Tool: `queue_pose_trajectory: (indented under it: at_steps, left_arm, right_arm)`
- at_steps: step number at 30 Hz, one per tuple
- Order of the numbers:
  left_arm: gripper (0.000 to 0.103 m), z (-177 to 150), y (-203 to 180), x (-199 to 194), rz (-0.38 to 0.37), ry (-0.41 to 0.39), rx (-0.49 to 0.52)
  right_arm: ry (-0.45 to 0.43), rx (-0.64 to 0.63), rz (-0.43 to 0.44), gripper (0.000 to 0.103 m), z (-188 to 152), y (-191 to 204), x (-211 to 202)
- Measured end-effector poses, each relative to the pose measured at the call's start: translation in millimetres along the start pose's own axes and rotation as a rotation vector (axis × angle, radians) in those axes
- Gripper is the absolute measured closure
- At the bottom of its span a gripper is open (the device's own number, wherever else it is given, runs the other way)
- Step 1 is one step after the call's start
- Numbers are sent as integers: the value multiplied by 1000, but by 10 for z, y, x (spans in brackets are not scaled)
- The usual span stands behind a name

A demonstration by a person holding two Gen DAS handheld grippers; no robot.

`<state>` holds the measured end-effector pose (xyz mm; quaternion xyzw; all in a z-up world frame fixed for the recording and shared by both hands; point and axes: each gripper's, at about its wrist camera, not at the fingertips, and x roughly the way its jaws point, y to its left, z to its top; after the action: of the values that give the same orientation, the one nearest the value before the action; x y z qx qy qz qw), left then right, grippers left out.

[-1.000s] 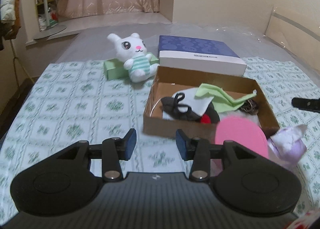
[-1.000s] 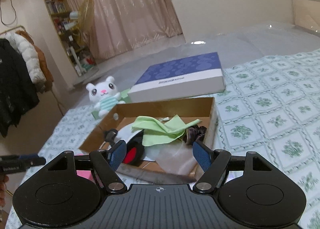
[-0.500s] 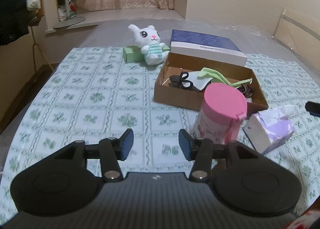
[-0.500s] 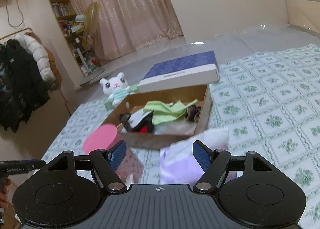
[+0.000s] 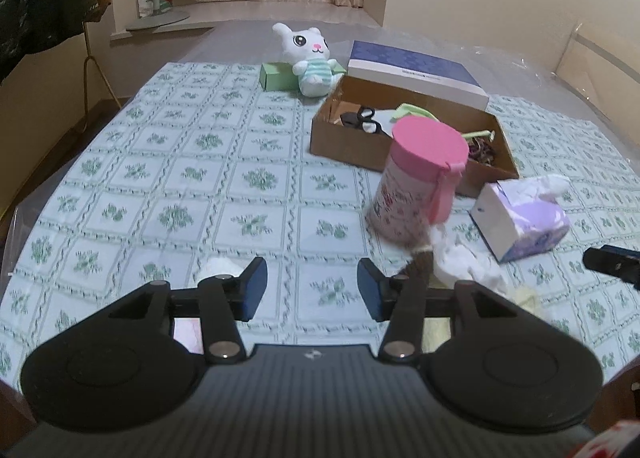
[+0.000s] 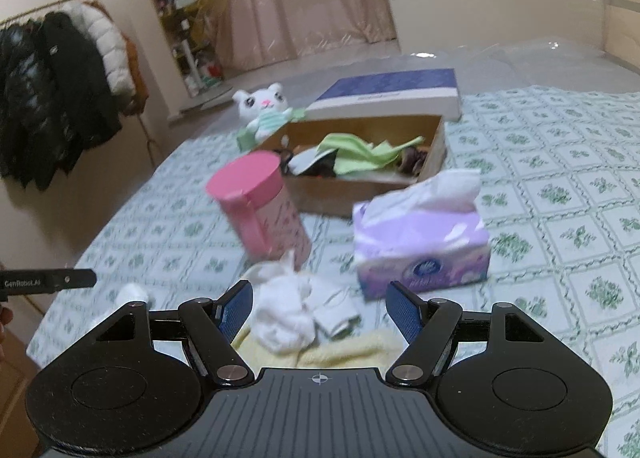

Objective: Organize soft objects
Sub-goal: 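Move both tools back to the yellow towel and white cloths, then close the right tool on the white cloth beside the tissue pack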

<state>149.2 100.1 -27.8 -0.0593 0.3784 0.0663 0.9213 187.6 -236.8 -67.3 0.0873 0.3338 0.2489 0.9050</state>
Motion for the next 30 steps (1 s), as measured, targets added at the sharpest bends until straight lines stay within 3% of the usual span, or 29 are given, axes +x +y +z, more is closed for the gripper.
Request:
queue_pose_trajectory:
  at_steps: [12,30]
  left_arm:
    - [56,-344,-185,45,-15,59,12]
    - [56,-456,-334,344,-70,103,17]
  right_arm:
    - [69,-92,14,30,-269,234,182]
    - [101,-197,1,30,-386,357,545]
